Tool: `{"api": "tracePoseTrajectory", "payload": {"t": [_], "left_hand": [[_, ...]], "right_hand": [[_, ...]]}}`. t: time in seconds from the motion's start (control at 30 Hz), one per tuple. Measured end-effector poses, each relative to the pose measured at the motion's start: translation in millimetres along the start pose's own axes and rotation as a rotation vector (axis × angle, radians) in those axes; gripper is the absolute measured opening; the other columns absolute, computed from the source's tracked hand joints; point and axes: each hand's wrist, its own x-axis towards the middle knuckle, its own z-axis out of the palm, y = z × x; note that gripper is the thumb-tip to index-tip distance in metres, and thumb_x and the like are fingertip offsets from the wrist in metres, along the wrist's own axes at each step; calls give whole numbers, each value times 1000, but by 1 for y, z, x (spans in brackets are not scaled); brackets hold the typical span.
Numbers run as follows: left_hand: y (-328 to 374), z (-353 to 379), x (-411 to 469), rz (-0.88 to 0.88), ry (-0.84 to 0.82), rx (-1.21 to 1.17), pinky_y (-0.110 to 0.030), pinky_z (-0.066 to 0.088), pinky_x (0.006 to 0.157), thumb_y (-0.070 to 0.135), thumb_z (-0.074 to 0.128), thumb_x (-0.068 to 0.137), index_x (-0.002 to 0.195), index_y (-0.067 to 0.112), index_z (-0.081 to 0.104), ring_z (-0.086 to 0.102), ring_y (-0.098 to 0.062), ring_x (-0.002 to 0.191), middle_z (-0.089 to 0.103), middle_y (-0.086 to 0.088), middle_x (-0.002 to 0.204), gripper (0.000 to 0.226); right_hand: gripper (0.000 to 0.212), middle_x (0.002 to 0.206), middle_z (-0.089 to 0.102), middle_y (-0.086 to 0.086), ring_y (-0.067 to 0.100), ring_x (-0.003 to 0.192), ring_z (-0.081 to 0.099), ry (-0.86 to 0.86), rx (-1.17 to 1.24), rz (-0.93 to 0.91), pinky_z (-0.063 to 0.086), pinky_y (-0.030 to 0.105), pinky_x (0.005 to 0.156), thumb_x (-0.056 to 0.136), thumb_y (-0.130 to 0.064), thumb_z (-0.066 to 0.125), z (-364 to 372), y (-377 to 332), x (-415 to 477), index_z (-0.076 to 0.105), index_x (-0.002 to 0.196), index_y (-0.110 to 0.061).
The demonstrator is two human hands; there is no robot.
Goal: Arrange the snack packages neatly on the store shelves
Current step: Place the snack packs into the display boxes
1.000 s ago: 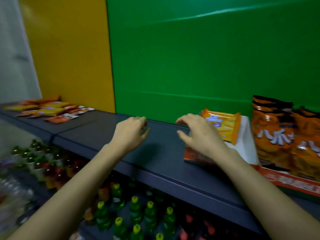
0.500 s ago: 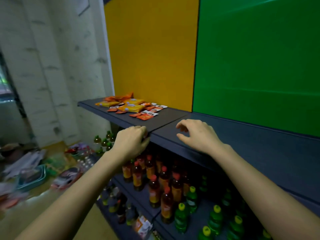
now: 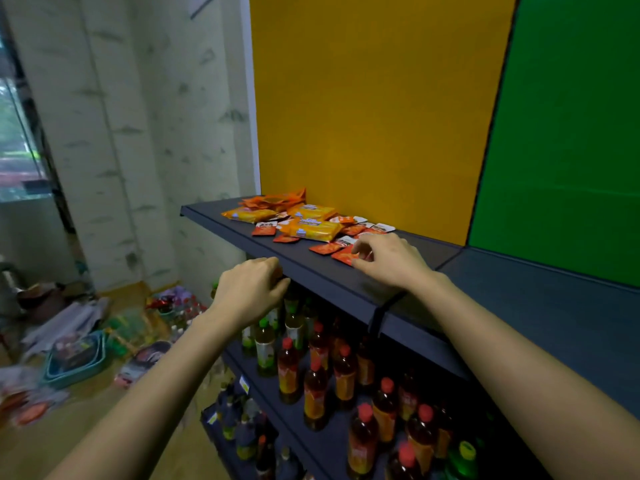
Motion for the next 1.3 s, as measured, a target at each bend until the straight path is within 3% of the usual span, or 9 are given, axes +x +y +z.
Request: {"api": "tracePoseTrajectory", "payload": {"t": [0.33,0.5,0.6,0.7,0.83,1.0,1.13,1.27,1.3], "left_hand": [[-78,55,139,23,42,-61,-32,40,71,42,48,92,100,19,59,59,-25,100,65,1,107,26],[-106,84,191,27,9,-116,-35,46,73,42,49,91,104,19,61,60,-23,98,66,-1,107,29],[-119,100,224,45,12,-136,-33,43,70,41,50,90,103,17,62,59,-24,99,66,-2,107,29],[-127,117,255,88,6,-162,-31,41,67,40,52,90,101,15,62,60,-24,97,67,-5,103,29],[-138,138,296,88,-44,-250,-36,49,75,39,54,89,102,12,63,60,-27,97,67,-8,104,32],[-145,157,343,107,-140,-299,-37,44,77,36,57,87,106,4,59,57,-34,103,63,-17,111,37],[-146,172,373,120,-225,-315,-40,42,83,38,55,88,109,1,54,53,-39,109,58,-23,118,43],[-141,187,390,147,-317,-360,-39,42,90,43,54,89,121,0,47,49,-40,118,53,-24,127,54],[-140,190,394,148,-342,-374,-39,41,92,45,54,88,123,-1,45,48,-39,120,51,-23,130,59]], "right_hand": [[48,112,65,8,26,103,58,-80,-15,255,47,37,80,86,-53,52,49,16,165,68,104,-11],[60,82,60,7,23,84,54,-181,-11,377,39,32,65,78,-72,46,73,20,208,49,61,-14],[73,113,63,8,27,108,57,-238,82,462,43,31,81,67,-80,49,80,16,228,64,94,-13],[104,139,50,5,26,123,50,-248,185,517,42,30,93,57,-81,59,85,10,245,47,135,-13],[107,140,48,8,26,122,50,-224,158,581,39,28,83,62,-71,66,97,4,259,35,140,-4],[114,146,39,5,26,129,43,-205,334,721,39,30,94,61,-59,77,102,5,274,23,146,-6],[130,134,54,0,22,119,54,-167,556,782,42,35,103,21,-66,84,106,7,281,44,135,-21],[46,82,65,2,15,71,57,-69,647,852,45,23,64,66,-46,78,98,3,278,60,93,-13],[45,81,65,4,15,67,54,-34,652,866,41,23,59,69,-45,76,94,5,275,58,94,-12]]}}
